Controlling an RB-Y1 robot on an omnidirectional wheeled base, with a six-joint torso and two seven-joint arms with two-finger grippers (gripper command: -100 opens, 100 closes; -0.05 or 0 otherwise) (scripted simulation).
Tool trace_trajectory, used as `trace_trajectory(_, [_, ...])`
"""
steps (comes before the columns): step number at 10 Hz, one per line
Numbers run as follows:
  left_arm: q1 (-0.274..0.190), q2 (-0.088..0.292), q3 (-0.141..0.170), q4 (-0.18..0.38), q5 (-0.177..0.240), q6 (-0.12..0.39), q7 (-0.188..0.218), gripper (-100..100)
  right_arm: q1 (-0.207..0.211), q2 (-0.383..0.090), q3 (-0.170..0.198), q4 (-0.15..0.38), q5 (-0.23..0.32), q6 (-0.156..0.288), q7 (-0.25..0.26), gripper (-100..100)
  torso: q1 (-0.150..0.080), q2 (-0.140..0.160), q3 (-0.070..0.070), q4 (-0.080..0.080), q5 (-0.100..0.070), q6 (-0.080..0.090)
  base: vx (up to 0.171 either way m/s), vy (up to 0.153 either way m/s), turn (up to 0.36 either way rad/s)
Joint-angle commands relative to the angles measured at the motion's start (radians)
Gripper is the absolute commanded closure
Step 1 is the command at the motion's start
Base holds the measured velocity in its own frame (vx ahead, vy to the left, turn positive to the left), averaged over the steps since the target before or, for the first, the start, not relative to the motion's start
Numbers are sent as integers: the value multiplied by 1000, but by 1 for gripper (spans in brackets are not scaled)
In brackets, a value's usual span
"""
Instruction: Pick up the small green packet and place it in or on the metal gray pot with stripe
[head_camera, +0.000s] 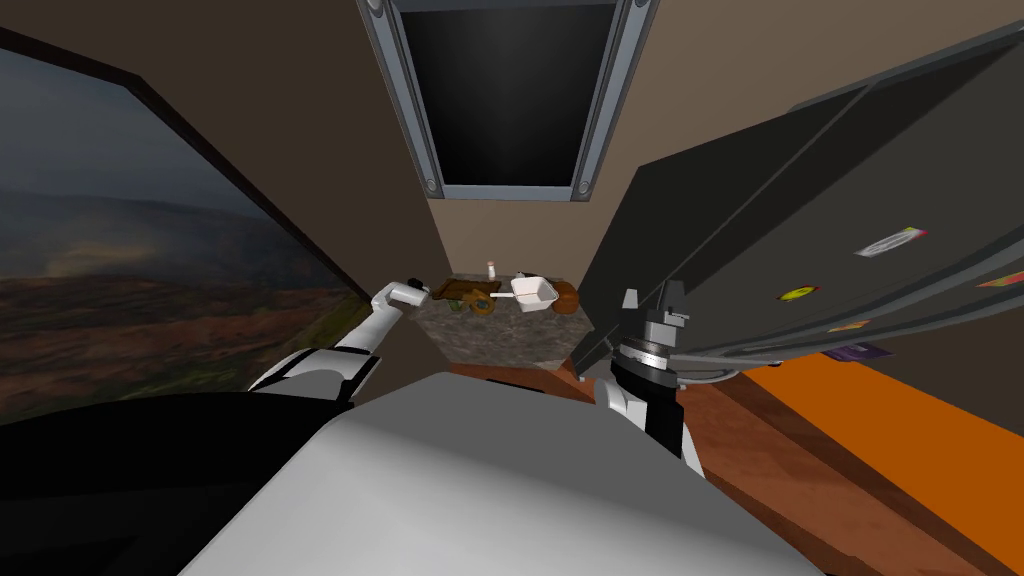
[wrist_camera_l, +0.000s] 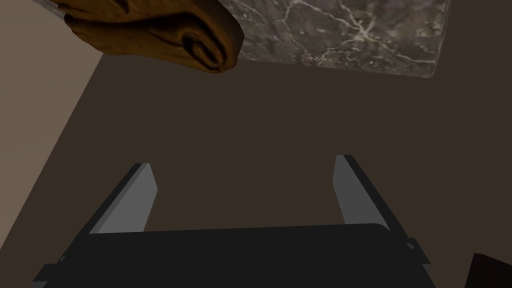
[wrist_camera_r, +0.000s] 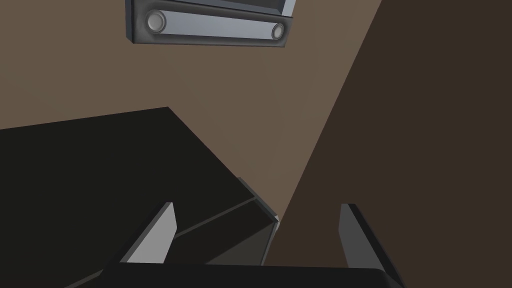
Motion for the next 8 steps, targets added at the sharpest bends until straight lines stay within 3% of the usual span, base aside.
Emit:
trace_trajectory(1, [-3,2,2,3,6,34,0,-100,0,0,0,0,0,0,0,0,0,0,0,0,0,0,0,0,0])
trace_trajectory(2, [-26,8,10,18,41,71,7,-100,0,0,0,0,0,0,0,0,0,0,0,0,0,0,7,-9,-63])
trace_trajectory(3, [-26,8,10,18,41,97,7,-100,0,0,0,0,0,0,0,0,0,0,0,0,0,0,10,-5,-42])
trace_trajectory(6, [-68,21,27,47,111,185,22,-100,0,0,0,0,0,0,0,0,0,-1,0,0,0,0,16,-9,-51])
trace_trajectory(8, [-68,21,27,47,111,221,22,-100,0,0,0,0,0,0,0,0,0,-1,0,0,0,0,13,-4,-12])
